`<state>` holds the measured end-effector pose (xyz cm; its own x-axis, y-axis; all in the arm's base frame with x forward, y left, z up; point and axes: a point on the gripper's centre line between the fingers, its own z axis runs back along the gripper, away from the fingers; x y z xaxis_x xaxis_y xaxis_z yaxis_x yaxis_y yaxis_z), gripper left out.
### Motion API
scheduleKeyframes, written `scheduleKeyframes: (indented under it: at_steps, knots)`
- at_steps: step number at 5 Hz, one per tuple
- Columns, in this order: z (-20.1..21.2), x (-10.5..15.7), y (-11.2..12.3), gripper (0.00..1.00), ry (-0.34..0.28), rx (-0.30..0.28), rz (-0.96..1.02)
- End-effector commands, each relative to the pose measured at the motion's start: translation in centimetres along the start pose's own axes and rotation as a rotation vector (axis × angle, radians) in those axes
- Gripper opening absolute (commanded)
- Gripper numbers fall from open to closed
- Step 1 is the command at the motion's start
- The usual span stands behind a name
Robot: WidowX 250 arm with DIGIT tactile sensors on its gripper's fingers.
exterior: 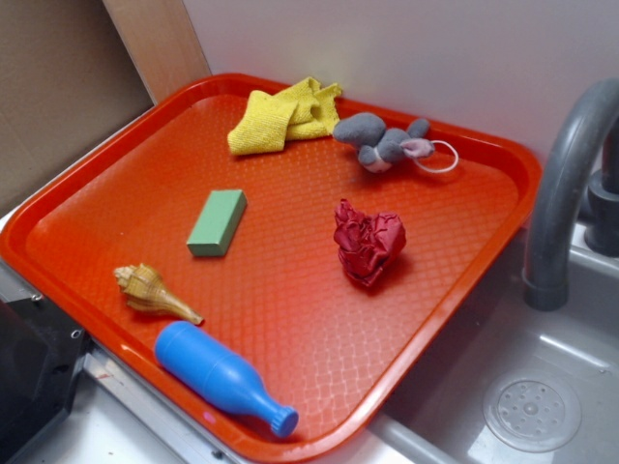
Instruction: Grab the red paper.
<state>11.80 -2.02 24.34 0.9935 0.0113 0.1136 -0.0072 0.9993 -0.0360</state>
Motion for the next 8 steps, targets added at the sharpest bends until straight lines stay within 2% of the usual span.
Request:
scheduleKeyframes:
  at_steps: [1, 2, 3, 4, 5, 6, 7, 8]
  knots:
    - [0.0, 0.0, 0.0, 1.0, 0.0, 0.0, 0.0]
    - [-0.8, 0.6, -3.0, 1.0, 0.084, -0.112, 0.06]
    - [-1.8, 1.7, -6.7, 1.0, 0.077, -0.117, 0.022]
    - [-3.3, 3.3, -10.3, 1.0, 0.038, -0.117, -0.034]
    - [-5.0, 4.9, -13.4, 1.0, -0.006, -0.088, -0.105]
    - [-7.1, 7.1, -15.4, 1.0, -0.04, -0.062, -0.105]
    - [-10.3, 9.4, -15.6, 1.0, -0.067, 0.011, -0.091]
    - [-13.6, 11.1, -15.4, 1.0, -0.054, 0.036, -0.098]
